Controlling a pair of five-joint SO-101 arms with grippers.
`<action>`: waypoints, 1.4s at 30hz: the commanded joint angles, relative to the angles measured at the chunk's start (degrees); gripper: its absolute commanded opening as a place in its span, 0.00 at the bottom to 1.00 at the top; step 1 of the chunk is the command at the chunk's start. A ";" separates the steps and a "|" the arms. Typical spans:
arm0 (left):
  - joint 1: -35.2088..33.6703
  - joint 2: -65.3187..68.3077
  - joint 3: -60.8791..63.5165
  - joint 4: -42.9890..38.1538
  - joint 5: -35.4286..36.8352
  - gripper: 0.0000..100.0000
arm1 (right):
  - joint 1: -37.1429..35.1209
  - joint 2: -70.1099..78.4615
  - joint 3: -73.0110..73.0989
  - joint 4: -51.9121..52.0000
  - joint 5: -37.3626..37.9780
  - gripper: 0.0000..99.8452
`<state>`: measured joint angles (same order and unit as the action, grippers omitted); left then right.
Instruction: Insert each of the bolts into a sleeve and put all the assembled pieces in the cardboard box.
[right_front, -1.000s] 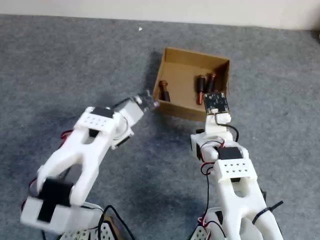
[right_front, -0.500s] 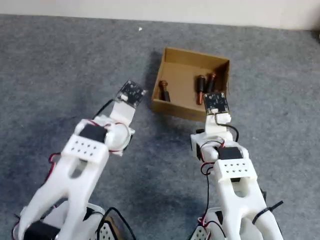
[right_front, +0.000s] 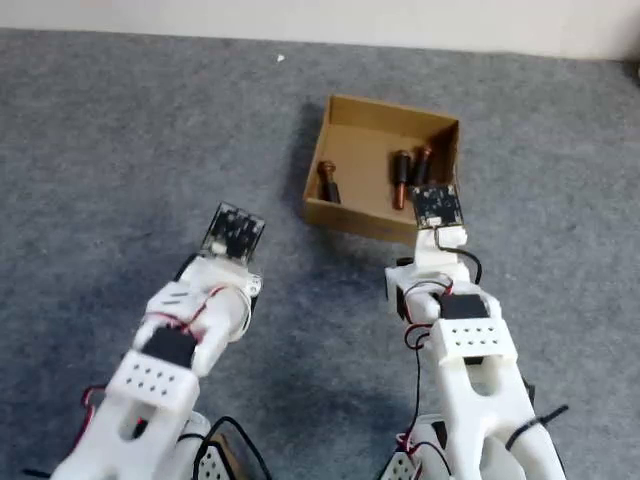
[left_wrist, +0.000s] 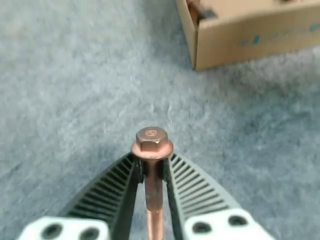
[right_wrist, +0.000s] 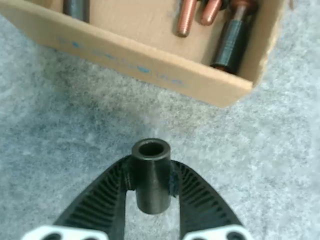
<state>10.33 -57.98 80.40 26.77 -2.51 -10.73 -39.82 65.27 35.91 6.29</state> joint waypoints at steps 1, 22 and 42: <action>-0.31 -8.84 3.21 -4.04 0.53 0.01 | 0.75 -5.76 2.07 -1.63 0.26 0.01; -1.63 -43.56 16.92 0.44 7.47 0.01 | -2.95 -39.78 19.03 -1.63 0.26 0.01; -3.38 -46.64 16.75 -9.41 7.47 0.01 | -14.64 -64.31 33.63 -1.63 0.35 0.01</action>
<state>7.96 -103.43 95.96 24.31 4.53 -23.56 -103.47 95.96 35.74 6.29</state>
